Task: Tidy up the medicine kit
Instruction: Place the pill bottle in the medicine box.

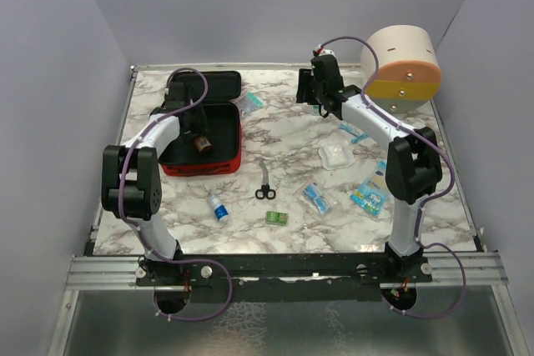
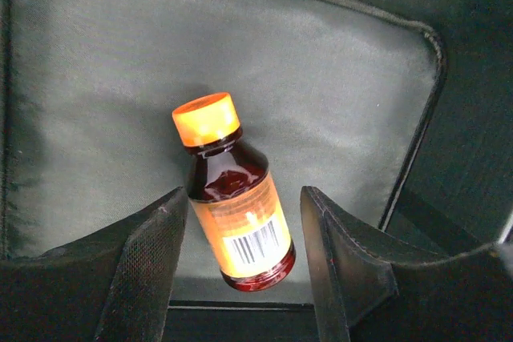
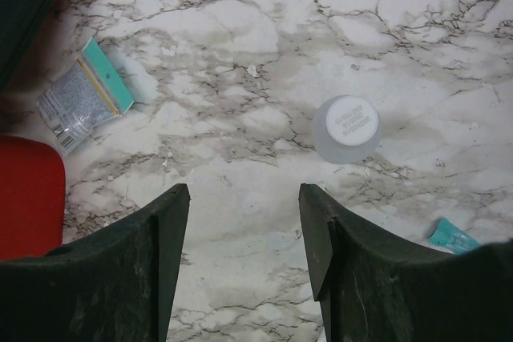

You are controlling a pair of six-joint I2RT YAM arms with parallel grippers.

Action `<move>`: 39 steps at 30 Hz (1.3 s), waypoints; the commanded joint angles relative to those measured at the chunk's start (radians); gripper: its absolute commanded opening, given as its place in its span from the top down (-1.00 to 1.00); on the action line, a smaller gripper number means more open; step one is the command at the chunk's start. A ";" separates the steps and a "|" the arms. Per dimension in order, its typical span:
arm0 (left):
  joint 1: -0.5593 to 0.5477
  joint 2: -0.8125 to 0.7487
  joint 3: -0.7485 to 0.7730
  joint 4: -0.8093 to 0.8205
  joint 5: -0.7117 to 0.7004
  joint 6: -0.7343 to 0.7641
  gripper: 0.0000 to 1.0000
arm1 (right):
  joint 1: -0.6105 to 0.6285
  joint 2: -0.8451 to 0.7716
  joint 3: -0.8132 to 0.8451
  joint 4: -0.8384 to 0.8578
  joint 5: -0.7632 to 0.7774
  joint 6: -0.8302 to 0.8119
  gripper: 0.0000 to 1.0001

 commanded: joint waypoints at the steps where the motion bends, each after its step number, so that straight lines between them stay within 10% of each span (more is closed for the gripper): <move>1: -0.014 0.020 0.023 -0.072 0.000 -0.007 -0.20 | -0.013 -0.048 0.003 -0.004 0.025 0.014 -0.16; 12: -0.030 0.000 -0.023 -0.119 -0.024 -0.033 -0.04 | -0.018 -0.047 -0.007 -0.006 0.012 0.025 -0.16; 27: -0.019 0.039 0.099 -0.182 -0.167 0.105 0.83 | -0.037 -0.060 -0.044 -0.012 0.019 0.026 -0.16; 39: 0.041 0.101 0.182 -0.265 -0.262 0.312 0.85 | -0.073 -0.094 -0.113 0.007 0.016 0.028 -0.16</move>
